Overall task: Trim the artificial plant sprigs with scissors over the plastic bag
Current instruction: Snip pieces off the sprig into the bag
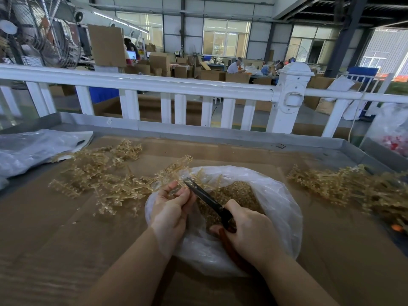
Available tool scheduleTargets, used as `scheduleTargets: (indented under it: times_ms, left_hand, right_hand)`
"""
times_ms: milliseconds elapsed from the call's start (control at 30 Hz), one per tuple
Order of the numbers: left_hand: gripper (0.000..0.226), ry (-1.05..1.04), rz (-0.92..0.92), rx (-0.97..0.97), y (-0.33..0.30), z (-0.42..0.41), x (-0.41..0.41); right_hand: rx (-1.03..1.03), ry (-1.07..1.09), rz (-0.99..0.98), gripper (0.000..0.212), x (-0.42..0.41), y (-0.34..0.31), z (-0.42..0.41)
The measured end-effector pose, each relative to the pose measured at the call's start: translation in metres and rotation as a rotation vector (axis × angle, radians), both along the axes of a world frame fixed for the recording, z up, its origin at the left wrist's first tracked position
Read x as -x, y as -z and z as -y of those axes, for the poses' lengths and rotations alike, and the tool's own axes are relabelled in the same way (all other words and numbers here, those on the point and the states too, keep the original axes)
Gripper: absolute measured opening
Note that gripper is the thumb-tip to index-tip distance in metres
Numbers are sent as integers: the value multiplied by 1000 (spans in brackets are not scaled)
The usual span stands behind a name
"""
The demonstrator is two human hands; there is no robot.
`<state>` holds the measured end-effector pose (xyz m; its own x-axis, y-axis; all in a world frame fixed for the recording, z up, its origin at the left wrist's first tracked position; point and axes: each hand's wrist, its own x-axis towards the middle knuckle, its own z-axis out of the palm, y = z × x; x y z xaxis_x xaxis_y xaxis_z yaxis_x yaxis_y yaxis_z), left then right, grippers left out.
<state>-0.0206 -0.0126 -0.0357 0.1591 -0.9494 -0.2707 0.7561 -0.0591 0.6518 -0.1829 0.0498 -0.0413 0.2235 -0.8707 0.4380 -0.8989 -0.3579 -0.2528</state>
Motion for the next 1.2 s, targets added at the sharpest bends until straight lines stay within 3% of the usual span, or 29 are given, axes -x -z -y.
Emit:
scheduleTargets:
  times_ms: [1200]
  left_hand:
    - [30,-55,24,18,-6,-10,4]
  right_hand:
    - [6,19,-25,45,0,3,-5]
